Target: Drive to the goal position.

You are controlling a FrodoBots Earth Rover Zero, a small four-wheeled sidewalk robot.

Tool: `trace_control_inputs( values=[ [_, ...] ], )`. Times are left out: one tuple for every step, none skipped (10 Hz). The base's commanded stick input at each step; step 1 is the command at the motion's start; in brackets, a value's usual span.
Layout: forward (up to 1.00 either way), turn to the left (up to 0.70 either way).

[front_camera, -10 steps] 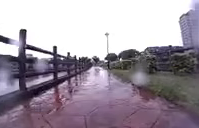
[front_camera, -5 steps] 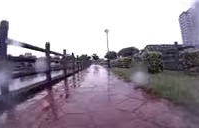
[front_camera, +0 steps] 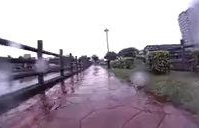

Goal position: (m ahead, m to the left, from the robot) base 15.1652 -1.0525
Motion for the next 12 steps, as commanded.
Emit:
trace_control_inputs(
  values=[
    [1.0, 0.4],
    [1.0, 0.4],
    [1.0, 0.4],
    [1.0, 0.4],
    [1.0, 0.4],
    [1.0, 0.27],
    [1.0, 0.04],
    [1.0, 0.02],
    [1.0, 0.0],
    [1.0, 0.0],
    [1.0, 0.0],
    [1.0, 0.0]
  ],
)
